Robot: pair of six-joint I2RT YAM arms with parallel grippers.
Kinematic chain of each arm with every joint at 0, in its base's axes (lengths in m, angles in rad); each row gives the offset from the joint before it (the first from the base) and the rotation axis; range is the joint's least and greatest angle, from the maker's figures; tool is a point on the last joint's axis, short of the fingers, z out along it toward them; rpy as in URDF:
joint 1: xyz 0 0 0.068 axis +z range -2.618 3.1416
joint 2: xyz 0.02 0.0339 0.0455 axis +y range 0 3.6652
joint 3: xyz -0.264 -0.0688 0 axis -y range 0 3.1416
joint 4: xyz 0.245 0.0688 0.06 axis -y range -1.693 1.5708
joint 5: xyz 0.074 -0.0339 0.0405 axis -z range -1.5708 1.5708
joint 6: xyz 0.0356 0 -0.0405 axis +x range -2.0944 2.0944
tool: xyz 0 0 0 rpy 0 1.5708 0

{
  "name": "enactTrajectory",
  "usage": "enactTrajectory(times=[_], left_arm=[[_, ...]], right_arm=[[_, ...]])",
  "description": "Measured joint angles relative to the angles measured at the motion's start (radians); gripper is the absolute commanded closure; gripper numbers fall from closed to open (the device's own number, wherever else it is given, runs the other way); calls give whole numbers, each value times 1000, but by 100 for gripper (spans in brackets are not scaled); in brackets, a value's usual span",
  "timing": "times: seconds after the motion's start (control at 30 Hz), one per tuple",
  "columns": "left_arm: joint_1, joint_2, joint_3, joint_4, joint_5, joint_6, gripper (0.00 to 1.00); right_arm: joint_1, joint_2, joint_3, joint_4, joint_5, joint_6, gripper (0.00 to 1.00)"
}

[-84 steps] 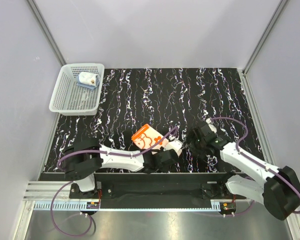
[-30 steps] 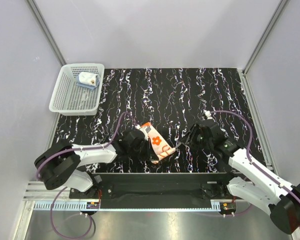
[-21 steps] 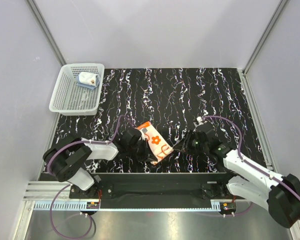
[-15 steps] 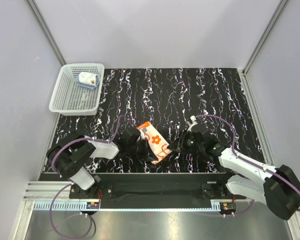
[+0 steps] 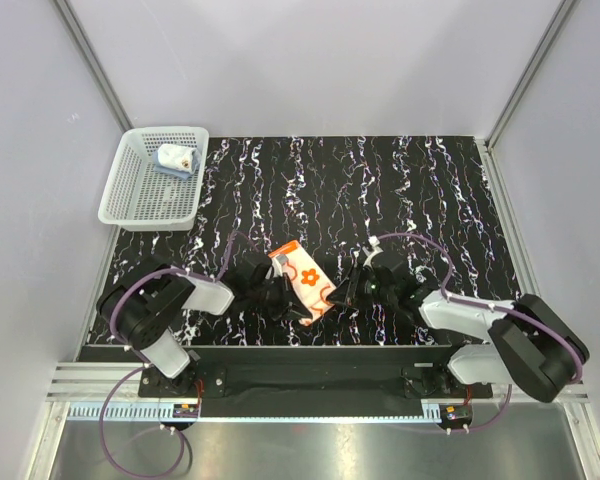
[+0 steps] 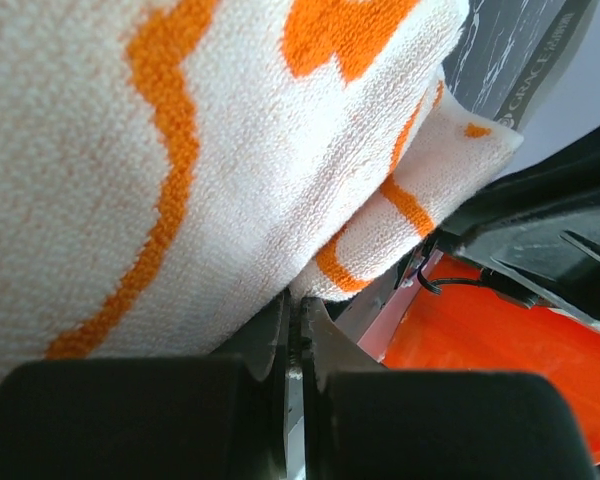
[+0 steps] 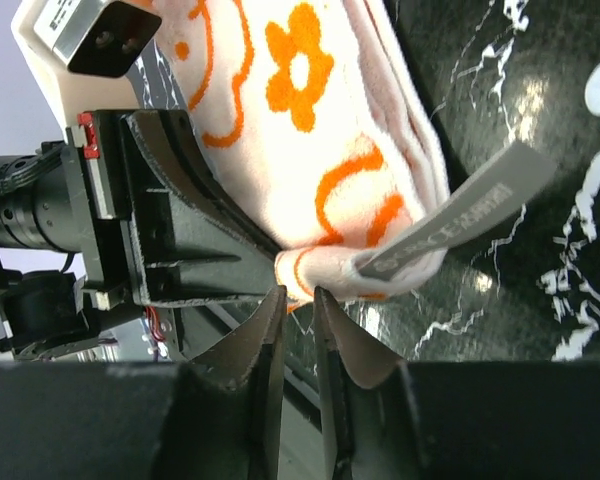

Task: Roll the towels
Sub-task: Roll the towel

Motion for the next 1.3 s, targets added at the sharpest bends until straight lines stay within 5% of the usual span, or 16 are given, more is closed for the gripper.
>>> enactTrajectory(times=[0.37, 0.5, 0.6, 0.9, 1.03, 1.3], left_arm=[[32, 50, -26, 103, 79, -2, 100], [37, 52, -31, 107, 83, 5, 58], [40, 15, -26, 87, 80, 18, 52], [39, -174, 10, -240, -111, 153, 55], [40, -246, 28, -407, -249, 214, 68], [-58, -455, 74, -729, -599, 297, 75]], right_arm=[[0, 226, 0, 202, 9, 2, 82], [0, 271, 0, 270, 8, 13, 83], [0, 290, 2, 297, 7, 23, 84], [8, 285, 47, 204, 40, 31, 84], [10, 275, 67, 149, 66, 31, 84], [11, 282, 90, 114, 73, 31, 84]])
